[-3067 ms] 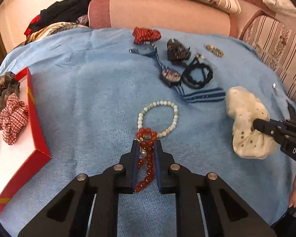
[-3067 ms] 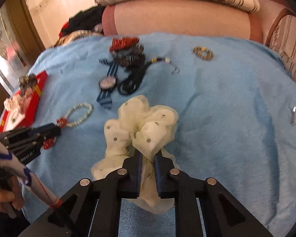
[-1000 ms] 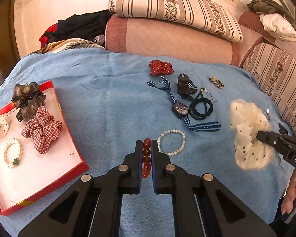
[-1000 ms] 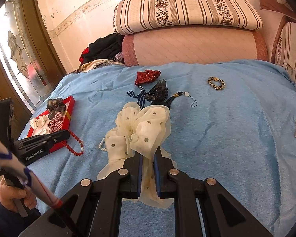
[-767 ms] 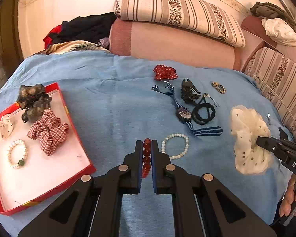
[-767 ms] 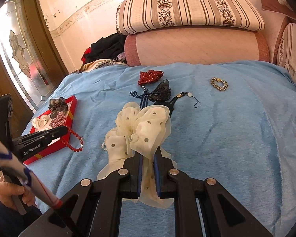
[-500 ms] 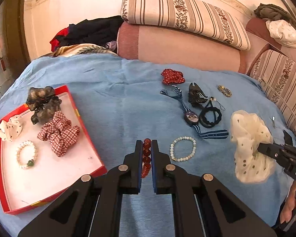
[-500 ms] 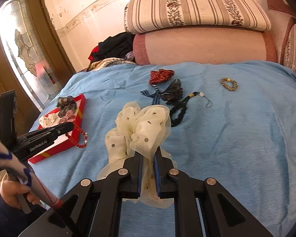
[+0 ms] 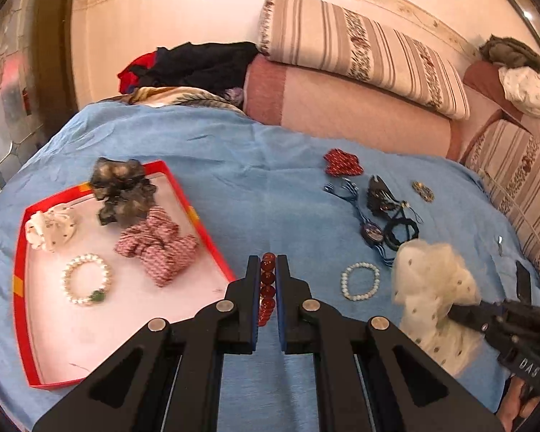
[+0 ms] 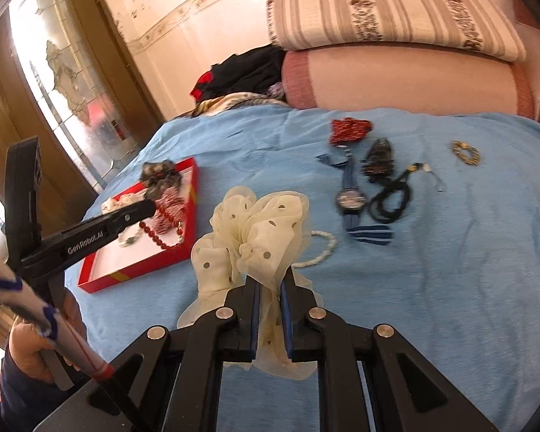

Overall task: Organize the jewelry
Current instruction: 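Carry the red bracelet and cream scrunchie over the tray with both tools, then lower both held items into the tray with both tools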

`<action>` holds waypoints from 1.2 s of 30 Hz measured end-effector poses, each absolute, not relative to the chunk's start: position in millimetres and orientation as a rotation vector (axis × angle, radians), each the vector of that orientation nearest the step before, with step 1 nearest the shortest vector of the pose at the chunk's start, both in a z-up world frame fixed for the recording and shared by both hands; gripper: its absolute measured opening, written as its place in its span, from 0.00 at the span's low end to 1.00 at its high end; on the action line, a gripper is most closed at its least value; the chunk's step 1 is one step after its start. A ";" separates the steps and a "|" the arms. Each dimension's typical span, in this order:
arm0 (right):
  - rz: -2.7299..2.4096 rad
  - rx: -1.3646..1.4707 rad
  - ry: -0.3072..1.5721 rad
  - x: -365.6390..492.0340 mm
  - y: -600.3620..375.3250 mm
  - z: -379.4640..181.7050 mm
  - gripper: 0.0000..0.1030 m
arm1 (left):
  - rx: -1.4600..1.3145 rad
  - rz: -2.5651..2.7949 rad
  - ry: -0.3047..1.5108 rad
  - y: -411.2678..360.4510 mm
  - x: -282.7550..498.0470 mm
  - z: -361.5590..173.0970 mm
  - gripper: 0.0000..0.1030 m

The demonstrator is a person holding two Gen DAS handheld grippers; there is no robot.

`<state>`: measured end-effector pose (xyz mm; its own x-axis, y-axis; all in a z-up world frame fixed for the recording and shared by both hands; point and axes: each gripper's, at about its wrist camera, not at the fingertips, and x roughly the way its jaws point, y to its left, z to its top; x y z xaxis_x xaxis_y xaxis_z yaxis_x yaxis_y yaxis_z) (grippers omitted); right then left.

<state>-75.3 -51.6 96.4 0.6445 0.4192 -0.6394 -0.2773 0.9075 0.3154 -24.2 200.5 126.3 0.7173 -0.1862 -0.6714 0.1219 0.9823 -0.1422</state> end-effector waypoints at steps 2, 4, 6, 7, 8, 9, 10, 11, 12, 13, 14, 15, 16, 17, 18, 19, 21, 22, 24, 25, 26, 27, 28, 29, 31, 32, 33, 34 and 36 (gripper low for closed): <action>0.421 0.175 0.775 -74.1 -36.7 100.0 0.11 | -0.106 -0.153 0.740 213.3 -27.2 129.7 0.07; 0.443 0.154 0.773 -70.6 -20.7 105.5 0.11 | -0.118 -0.130 0.733 226.6 -28.5 132.1 0.07; 0.472 0.134 0.771 -65.5 -2.3 111.8 0.11 | -0.135 -0.108 0.728 240.2 -30.3 134.0 0.07; 0.483 0.127 0.770 -63.2 4.9 114.5 0.11 | -0.149 -0.090 0.722 251.0 -31.9 135.4 0.07; 0.499 0.116 0.768 -60.7 14.8 117.7 0.11 | -0.157 -0.074 0.720 260.4 -32.7 136.1 0.07; 0.515 0.105 0.765 -58.1 25.3 121.0 0.11 | -0.165 -0.059 0.717 268.1 -33.7 136.5 0.07; 0.527 0.099 0.761 -56.0 33.2 123.3 0.11 | -0.173 -0.040 0.714 278.1 -35.0 137.0 0.07; 0.546 0.091 0.758 -52.9 45.0 126.4 0.11 | -0.176 -0.015 0.714 288.4 -36.3 136.9 0.07; 0.559 0.087 0.757 -51.7 52.9 127.9 0.11 | -0.178 0.002 0.713 295.3 -36.8 136.1 0.07; 0.577 0.084 0.755 -49.0 63.4 129.7 0.11 | -0.185 0.028 0.713 307.7 -37.7 134.8 0.07; 0.586 0.080 0.755 -47.1 70.9 130.2 0.11 | -0.199 0.045 0.717 318.6 -37.7 132.8 0.07; 0.599 0.075 0.757 -44.0 80.5 130.4 0.11 | -0.211 0.055 0.720 325.9 -38.0 131.6 0.07; 0.611 0.075 0.763 -40.7 88.7 129.9 0.11 | -0.226 0.075 0.727 337.1 -38.0 128.5 0.07; 0.625 0.076 0.769 -37.3 97.5 128.8 0.11 | -0.231 0.088 0.731 343.8 -37.8 126.5 0.07; 0.637 0.075 0.776 -33.6 106.5 127.3 0.11 | -0.236 0.101 0.736 350.4 -37.2 124.4 0.07; 0.648 0.070 0.784 -29.9 115.2 125.5 0.11 | -0.247 0.116 0.743 358.2 -36.9 121.2 0.07; 0.665 0.063 0.796 -25.2 130.0 122.4 0.11 | -0.254 0.131 0.756 367.7 -36.2 115.7 0.07; 0.671 0.060 0.800 -23.9 135.9 121.5 0.11 | -0.256 0.140 0.764 371.2 -35.8 112.9 0.07; 0.683 0.050 0.809 -19.3 147.2 118.3 0.11 | -0.261 0.151 0.779 377.9 -34.9 107.7 0.07; 0.688 0.046 0.812 -17.2 152.9 116.2 0.11 | -0.261 0.159 0.786 380.5 -34.5 105.5 0.07; 0.693 0.042 0.815 -16.2 156.6 115.0 0.11 | -0.261 0.169 0.793 383.4 -33.7 103.0 0.07; 0.695 0.036 0.819 -14.3 161.3 112.9 0.11 | -0.263 0.171 0.797 384.8 -33.6 101.6 0.07; 0.694 0.032 0.822 -12.5 164.4 111.1 0.11 | -0.262 0.182 0.804 386.9 -32.8 99.2 0.07; 0.693 0.032 0.826 -10.2 167.7 108.3 0.11 | -0.260 0.192 0.811 387.3 -32.1 97.5 0.07; 0.691 0.033 0.839 -4.9 173.6 103.0 0.11 | -0.265 0.196 0.825 388.8 -30.7 93.7 0.07; 0.689 0.032 0.844 -2.5 176.7 100.5 0.11 | -0.263 0.204 0.829 389.4 -29.5 91.8 0.07; 0.685 0.028 0.847 0.2 179.8 97.9 0.11 | -0.262 0.205 0.832 390.2 -28.8 90.5 0.07; 0.681 0.023 0.854 3.0 182.7 94.8 0.11 | -0.263 0.205 0.836 390.6 -27.7 89.5 0.07; 0.674 0.015 0.863 5.8 186.7 89.6 0.11 | -0.259 0.218 0.844 392.1 -26.9 86.7 0.07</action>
<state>5.8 186.7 89.6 0.4578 0.5530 -0.6961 -0.5414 0.7945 0.2751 -26.9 392.1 86.7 0.6452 0.0870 -0.7590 -0.2912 0.9465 -0.1391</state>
